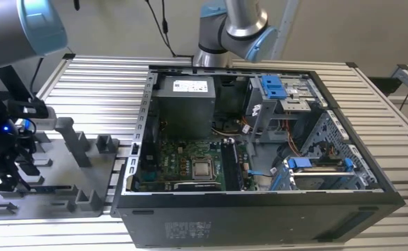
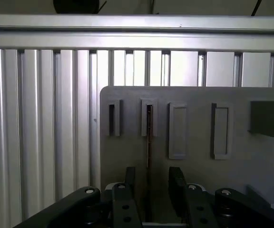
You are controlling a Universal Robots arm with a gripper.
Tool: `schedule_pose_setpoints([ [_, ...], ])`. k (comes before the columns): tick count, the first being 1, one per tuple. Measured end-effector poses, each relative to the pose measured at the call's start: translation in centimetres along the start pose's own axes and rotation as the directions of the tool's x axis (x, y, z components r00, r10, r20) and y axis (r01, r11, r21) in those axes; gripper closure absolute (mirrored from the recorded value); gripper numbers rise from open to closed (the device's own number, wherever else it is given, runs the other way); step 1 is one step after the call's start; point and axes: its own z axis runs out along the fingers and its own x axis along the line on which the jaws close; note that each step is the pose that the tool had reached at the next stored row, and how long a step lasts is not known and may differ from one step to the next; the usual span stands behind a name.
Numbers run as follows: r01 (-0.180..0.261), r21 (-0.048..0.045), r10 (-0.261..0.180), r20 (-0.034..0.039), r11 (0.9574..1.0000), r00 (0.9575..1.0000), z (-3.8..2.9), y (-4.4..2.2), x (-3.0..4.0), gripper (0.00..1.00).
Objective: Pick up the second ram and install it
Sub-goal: 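Pick up the second ram and move it above second insertion slot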
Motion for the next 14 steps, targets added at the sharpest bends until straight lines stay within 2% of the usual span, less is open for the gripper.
schedule_pose_setpoints([
  [7, 0.000, 0.0003, 0.000, 0.0002, 1.0000, 1.0000, 0.10, 0.00, 0.00, 0.58],
  [14, 0.001, 0.0000, -0.001, -0.0027, 1.0000, 1.0000, 0.82, 0.14, -0.01, 0.58],
])
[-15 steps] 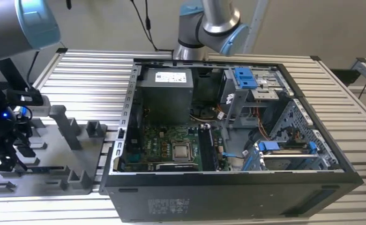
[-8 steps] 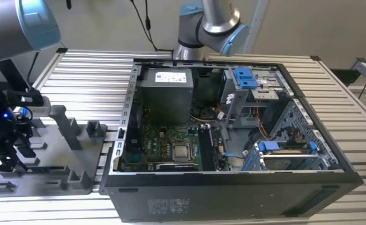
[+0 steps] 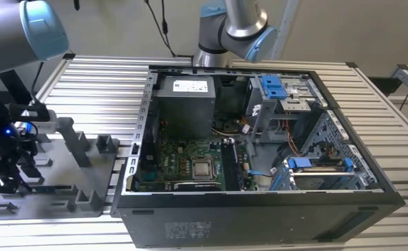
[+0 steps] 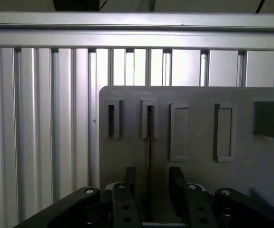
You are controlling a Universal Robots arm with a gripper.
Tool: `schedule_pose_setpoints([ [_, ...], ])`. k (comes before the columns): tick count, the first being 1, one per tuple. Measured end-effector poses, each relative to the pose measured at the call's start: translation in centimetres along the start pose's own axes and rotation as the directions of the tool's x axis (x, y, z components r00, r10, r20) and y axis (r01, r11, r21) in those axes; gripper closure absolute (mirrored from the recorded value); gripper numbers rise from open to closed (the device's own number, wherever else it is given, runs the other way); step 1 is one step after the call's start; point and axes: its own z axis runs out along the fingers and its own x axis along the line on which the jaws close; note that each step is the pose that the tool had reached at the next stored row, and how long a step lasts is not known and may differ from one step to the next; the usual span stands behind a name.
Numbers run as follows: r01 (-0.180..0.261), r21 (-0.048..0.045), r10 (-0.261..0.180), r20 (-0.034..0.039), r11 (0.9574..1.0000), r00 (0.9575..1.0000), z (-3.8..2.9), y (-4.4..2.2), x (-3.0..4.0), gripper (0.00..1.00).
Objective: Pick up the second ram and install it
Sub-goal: 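Pick up the second ram and move it above second insertion slot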
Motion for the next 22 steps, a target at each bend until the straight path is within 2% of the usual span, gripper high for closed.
schedule_pose_setpoints([
  [3, 0.001, 0.0021, -0.001, 0.0002, 1.0000, 1.0000, 0.51, 0.15, 0.00, 0.58],
  [8, 0.004, 0.0203, -0.004, 0.0001, 0.9998, 1.0000, 1.31, 0.22, -0.01, 0.58],
  [11, 0.010, 0.0260, -0.010, 0.0001, 0.9996, 1.0000, 1.74, 0.29, -0.01, 0.58],
  [17, 0.039, 0.0272, -0.039, -0.0001, 0.9989, 0.9993, 2.10, 0.37, -0.02, 0.58],
  [22, 0.040, 0.0272, -0.040, -0.0001, 0.9988, 0.9992, 2.14, 0.37, -0.02, 0.58],
])
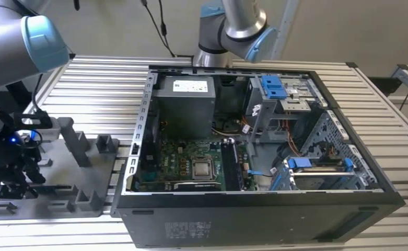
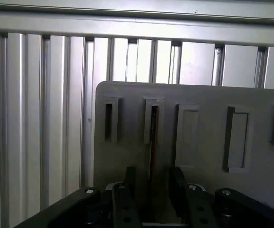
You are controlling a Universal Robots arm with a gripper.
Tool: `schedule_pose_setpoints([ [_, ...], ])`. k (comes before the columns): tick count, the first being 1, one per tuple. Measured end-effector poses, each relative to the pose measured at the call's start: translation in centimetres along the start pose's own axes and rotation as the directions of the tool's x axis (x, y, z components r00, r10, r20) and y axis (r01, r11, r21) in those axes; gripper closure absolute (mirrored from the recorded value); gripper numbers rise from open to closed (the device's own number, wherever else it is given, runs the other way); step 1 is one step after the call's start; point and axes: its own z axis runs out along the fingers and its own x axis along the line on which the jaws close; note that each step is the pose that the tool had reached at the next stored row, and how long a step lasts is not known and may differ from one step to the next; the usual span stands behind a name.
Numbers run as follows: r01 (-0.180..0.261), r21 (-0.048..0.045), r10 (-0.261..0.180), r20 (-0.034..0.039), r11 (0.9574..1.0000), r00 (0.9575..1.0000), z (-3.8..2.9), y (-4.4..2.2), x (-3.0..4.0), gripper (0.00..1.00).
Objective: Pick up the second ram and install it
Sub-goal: 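Pick up the second ram and move it above second insertion slot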
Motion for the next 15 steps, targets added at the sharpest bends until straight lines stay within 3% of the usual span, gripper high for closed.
schedule_pose_setpoints([
  [5, 0.000, 0.0001, 0.000, 0.0001, 1.0000, 1.0000, 0.01, 0.00, 0.00, 0.60],
  [7, 0.000, 0.0001, 0.000, 0.0001, 1.0000, 1.0000, 0.01, 0.00, 0.00, 0.73],
  [10, 0.000, 0.0001, 0.000, 0.0001, 1.0000, 1.0000, 0.01, 0.00, 0.00, 0.78],
  [11, 0.000, 0.0001, 0.000, 0.0001, 1.0000, 1.0000, 0.01, 0.00, 0.00, 0.85],
  [15, 0.000, 0.0001, 0.000, 0.0001, 1.0000, 1.0000, 0.01, 0.00, 0.00, 0.86],
])
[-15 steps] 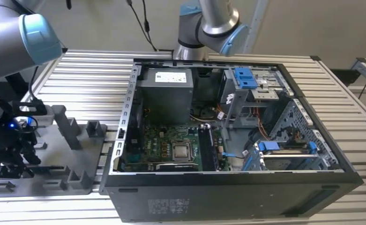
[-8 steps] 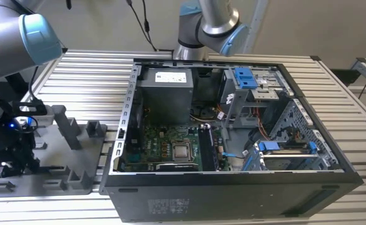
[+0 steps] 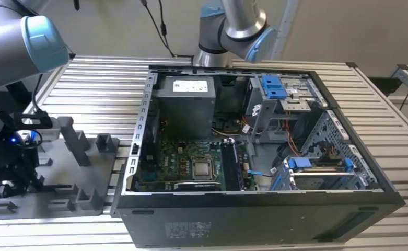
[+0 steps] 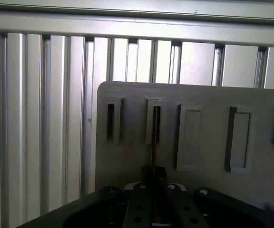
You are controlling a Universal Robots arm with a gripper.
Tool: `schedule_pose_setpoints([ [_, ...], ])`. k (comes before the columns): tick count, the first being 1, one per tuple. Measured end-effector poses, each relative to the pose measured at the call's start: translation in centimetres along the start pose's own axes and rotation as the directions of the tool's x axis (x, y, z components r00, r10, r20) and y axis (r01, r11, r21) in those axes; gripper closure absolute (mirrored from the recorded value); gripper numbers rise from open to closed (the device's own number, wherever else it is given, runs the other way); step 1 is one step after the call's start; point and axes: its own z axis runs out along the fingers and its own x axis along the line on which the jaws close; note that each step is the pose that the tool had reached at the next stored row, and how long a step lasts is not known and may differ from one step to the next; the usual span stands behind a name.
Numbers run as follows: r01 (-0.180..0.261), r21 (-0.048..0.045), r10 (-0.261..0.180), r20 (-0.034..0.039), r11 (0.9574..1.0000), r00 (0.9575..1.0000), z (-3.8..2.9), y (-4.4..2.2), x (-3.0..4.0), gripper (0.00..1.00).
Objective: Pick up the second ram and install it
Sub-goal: 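Pick up the second ram and move it above second insertion slot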
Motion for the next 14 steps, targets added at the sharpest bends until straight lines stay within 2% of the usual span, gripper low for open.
schedule_pose_setpoints([
  [10, 0.001, 0.0001, -0.001, 0.0001, 1.0000, 1.0000, -0.10, 0.00, 0.00, 0.86],
  [14, 0.001, -0.0001, -0.001, 0.0000, 1.0000, 1.0000, -0.32, -0.01, 0.00, 0.86],
])
